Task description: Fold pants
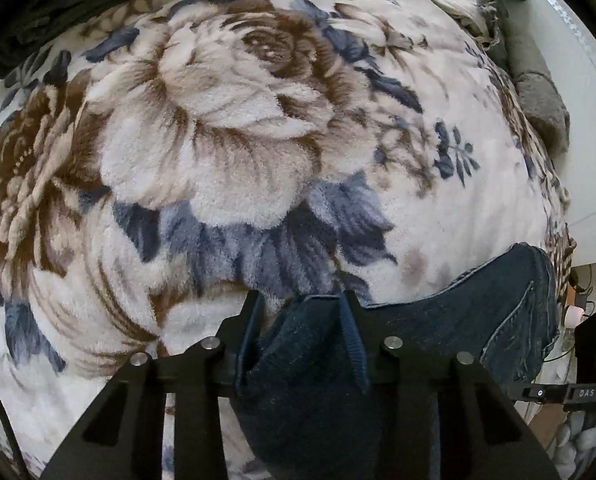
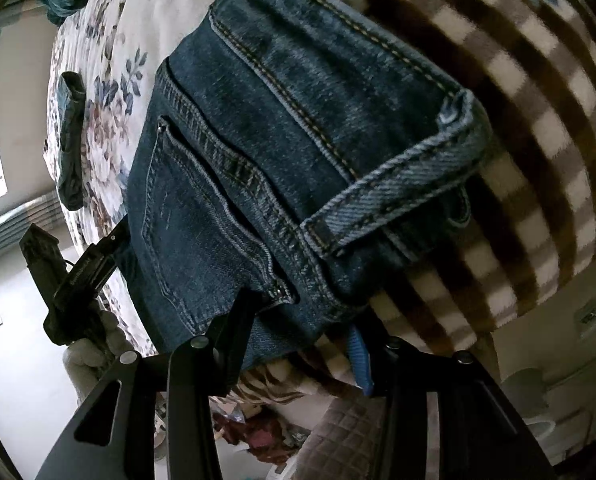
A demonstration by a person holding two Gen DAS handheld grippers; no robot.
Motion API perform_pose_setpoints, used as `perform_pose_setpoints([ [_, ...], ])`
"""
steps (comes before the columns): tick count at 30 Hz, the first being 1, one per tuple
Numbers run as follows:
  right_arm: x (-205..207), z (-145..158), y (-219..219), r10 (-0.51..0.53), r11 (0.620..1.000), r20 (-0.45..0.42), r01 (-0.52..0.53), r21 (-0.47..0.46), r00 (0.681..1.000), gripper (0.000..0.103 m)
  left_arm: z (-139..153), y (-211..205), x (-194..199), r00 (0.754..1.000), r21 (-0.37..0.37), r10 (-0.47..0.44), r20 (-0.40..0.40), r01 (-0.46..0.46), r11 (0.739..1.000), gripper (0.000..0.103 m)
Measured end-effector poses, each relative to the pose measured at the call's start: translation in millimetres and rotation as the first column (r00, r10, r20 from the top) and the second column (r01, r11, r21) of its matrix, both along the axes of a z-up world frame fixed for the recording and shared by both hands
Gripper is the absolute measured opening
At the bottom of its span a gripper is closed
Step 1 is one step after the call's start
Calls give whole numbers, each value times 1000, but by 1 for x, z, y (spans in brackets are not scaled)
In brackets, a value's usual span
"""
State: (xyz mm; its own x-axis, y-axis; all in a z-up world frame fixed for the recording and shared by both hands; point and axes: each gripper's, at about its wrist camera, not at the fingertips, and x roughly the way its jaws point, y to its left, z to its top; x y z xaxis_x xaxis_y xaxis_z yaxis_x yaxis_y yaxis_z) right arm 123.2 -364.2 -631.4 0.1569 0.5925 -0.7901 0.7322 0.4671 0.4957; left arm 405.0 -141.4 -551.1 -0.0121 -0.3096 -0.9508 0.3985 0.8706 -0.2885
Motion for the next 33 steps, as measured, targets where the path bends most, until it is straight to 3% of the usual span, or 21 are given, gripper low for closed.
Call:
perform_pose_setpoints([
  [6,1,1,1,3,1000,8,-3,-11,1000,45,-2,2,4,1000,7,-4,8,4,1000,36],
  [14,-4,11,4,-11,993,30,14,-119,999,31,-10,9,3,1000,22,-14,-3,14,1000,36],
  [17,1,7,2,-8,994,22,10,-107,1000,32,-12,13,7,1000,20,20,-23,-20,1000,39],
  [20,-1,9,-6,-23,999,47,25,-42,999,44,3,27,6,994,-25,105,-42,-106,994,44],
  [22,-11,14,-14,-62,998,75,63,-4,995,69,14,44,-1,982,-83,180,-56,-184,979,47],
  [23,-16,16,-18,-76,997,83,77,-12,994,71,23,59,-7,968,-130,242,-61,-248,960,52],
  [25,-25,15,-24,-103,995,102,104,-4,989,72,31,77,-19,948,-197,311,-70,-319,927,90],
  [26,-28,12,-25,-121,993,112,119,17,986,72,31,89,-28,929,-218,358,-94,-370,903,97],
  [28,-31,-1,-23,-166,984,136,156,84,977,72,21,101,-42,908,-259,389,-158,-418,871,99],
  [31,-28,-22,-15,-235,966,173,211,148,957,86,-6,104,-62,877,-255,399,-268,-464,848,99],
  [33,-29,-31,-13,-299,948,206,265,176,932,89,-19,101,-75,858,-264,398,-325,-486,833,99],
])
